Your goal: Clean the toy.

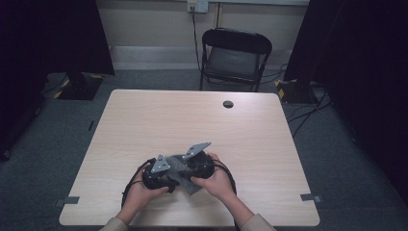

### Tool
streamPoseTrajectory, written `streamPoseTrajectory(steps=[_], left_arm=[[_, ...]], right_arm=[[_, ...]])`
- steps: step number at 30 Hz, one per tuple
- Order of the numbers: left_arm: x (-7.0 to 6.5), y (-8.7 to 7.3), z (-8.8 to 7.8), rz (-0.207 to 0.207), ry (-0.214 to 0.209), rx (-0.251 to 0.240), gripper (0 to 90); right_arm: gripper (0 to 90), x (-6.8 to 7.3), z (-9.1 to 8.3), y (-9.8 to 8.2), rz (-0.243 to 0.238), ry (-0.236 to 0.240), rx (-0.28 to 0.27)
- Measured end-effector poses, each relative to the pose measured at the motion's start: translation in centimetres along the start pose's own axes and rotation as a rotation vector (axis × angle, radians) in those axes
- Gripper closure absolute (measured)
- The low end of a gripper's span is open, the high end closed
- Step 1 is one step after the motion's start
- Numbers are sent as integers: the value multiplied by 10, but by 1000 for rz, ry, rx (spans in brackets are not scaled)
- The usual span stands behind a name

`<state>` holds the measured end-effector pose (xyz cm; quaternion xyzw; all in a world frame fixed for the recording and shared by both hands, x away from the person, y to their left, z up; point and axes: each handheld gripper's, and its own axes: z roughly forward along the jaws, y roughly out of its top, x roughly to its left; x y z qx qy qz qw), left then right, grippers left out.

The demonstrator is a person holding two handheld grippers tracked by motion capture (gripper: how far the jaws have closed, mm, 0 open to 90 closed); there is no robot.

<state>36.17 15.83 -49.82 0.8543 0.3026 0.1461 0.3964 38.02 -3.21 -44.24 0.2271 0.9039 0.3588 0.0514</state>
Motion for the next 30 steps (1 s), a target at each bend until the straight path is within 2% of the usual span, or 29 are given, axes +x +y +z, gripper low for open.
streamPoseTrajectory(steps=[2,4,6,12,19,24,28,30], left_arm=[[0,0,0,1,1,0,241],[0,0,0,5,2,2,242],[0,0,0,7,4,2,242],[0,0,0,2,1,1,243],[0,0,0,-11,0,-6,249],[0,0,0,-13,-3,-5,249],[0,0,0,-14,-3,-6,249],[0,0,0,-13,-1,-6,249]], right_arm=[[706,5,6,1,-48,-40,61],[707,5,10,0,-48,-39,64],[707,3,10,-1,-31,-36,61],[707,-4,4,-2,-19,-76,63],[707,-17,0,-5,24,-106,45],[707,-19,-3,-6,46,-107,21],[707,-21,-6,-5,49,-147,17],[707,-27,-6,-7,66,-154,24]])
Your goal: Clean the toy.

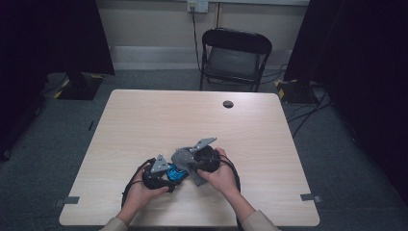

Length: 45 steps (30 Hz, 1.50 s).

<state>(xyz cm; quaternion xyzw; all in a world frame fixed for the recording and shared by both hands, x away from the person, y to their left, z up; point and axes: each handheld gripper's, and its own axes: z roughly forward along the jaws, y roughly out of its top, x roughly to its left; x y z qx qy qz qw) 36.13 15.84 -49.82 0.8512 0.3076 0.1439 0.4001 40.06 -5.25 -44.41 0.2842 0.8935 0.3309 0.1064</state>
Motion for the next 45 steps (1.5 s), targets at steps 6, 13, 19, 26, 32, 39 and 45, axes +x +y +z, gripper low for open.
streamPoseTrajectory(steps=[6,13,19,26,32,39,45], left_arm=[[-1,0,0,5,7,-1,249],[-1,0,0,6,8,-1,250],[-1,0,0,-2,8,0,254],[0,0,0,1,11,1,253],[-1,0,0,1,11,1,254],[-1,0,0,-3,11,0,254],[-2,0,0,0,15,2,254]], right_arm=[[707,-23,-3,-8,66,-25,-2],[707,-36,-8,-8,99,-57,-6],[706,-22,-11,-5,75,29,-41],[704,16,-1,6,-57,135,-24],[702,17,9,-2,-69,174,4],[702,14,8,-2,-56,164,12],[703,-8,0,-7,15,110,-12]])
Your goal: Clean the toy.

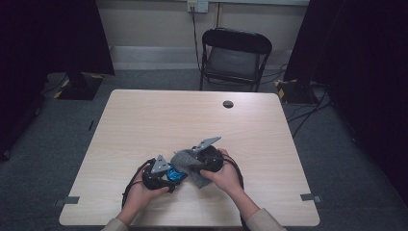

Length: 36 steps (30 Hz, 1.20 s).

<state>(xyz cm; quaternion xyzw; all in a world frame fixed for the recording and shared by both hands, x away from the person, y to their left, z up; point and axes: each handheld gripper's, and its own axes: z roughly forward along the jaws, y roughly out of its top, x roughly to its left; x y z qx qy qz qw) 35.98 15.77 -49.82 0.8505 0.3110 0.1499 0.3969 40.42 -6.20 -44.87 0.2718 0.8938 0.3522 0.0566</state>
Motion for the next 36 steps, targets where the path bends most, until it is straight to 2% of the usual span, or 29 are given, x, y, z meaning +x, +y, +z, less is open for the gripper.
streamPoseTrajectory(steps=[6,11,16,19,21,23,28,30,32,36], left_arm=[[0,0,0,0,0,1,254],[0,0,0,1,0,1,254],[0,0,0,0,0,1,254],[0,0,0,0,0,0,254],[0,0,0,0,1,1,254],[0,0,0,-1,0,0,254],[0,0,0,-4,-1,1,254],[0,0,0,1,2,2,254],[0,0,0,0,1,2,254],[0,0,0,4,3,4,254]], right_arm=[[703,-19,-8,-6,41,-51,-6],[703,-33,-16,-11,100,-88,-25],[704,-40,-21,-13,125,-127,-34],[704,-41,-25,-13,116,-142,-38],[703,-36,-28,-11,101,-134,-49],[703,-26,-29,-6,68,-105,-65],[703,13,-13,5,-30,0,-54],[702,26,-5,8,-63,24,-40],[701,33,3,10,-85,33,-20],[700,36,17,10,-100,58,15]])
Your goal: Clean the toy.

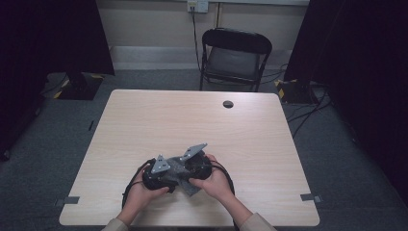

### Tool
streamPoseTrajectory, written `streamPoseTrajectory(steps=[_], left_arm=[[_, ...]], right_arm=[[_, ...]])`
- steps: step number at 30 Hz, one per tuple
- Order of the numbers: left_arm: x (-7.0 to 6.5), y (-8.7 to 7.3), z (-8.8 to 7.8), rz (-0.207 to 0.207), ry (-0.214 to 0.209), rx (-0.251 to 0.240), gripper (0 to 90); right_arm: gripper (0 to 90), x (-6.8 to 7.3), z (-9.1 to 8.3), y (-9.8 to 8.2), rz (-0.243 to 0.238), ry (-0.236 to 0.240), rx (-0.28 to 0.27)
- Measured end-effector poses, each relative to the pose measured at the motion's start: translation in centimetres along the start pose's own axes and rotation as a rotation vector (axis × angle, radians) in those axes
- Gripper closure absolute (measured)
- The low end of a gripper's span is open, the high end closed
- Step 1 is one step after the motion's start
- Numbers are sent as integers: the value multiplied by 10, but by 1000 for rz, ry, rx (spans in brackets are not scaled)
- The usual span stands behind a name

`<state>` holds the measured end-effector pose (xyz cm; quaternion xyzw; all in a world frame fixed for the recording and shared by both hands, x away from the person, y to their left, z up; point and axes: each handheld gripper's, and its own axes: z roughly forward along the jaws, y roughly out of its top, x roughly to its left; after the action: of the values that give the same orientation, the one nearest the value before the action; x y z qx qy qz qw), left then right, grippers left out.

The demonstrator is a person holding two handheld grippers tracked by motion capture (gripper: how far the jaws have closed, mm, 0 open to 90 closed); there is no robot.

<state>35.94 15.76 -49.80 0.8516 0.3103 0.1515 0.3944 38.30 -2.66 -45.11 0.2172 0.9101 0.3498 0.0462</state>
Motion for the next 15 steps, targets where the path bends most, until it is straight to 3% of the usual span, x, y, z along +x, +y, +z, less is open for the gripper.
streamPoseTrajectory(steps=[3,15], left_arm=[[0,0,0,1,-1,-1,254],[-1,0,0,-2,0,0,254]], right_arm=[[701,-3,1,0,18,6,-3],[701,-27,-13,-7,87,-61,-22]])
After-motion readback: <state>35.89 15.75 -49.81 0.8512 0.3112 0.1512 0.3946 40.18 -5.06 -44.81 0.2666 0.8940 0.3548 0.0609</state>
